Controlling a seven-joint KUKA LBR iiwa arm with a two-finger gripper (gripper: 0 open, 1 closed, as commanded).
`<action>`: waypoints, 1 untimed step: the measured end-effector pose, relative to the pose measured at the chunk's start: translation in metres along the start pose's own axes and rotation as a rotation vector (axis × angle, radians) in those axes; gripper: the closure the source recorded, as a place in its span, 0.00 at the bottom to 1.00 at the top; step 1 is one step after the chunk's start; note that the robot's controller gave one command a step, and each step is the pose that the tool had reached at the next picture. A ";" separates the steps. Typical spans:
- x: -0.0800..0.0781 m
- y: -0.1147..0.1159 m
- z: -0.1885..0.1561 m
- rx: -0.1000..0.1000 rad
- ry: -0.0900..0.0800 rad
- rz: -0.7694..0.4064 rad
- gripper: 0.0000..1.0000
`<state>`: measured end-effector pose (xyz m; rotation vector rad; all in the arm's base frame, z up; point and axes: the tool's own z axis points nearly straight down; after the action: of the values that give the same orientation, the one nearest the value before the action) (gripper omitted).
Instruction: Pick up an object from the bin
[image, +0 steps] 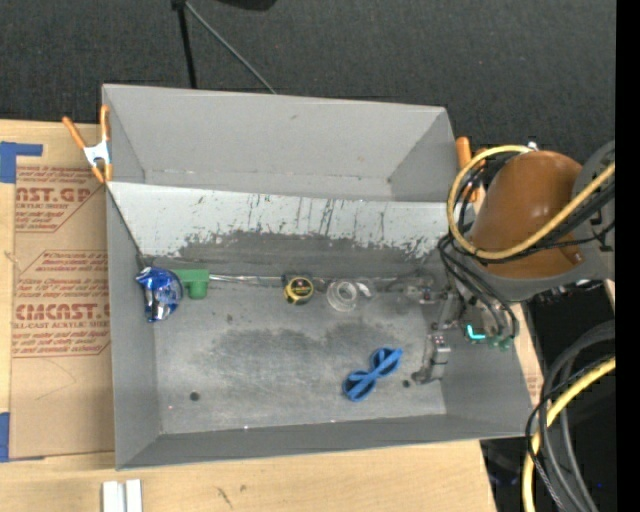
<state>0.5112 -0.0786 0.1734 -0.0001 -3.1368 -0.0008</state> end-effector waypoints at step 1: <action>0.007 0.028 0.095 -0.001 -0.001 -0.289 0.00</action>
Offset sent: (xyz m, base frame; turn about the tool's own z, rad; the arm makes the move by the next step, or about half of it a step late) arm -0.0059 0.0275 -0.0931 -0.2895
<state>0.5042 -0.0501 0.0785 0.4525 -3.1053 -0.0027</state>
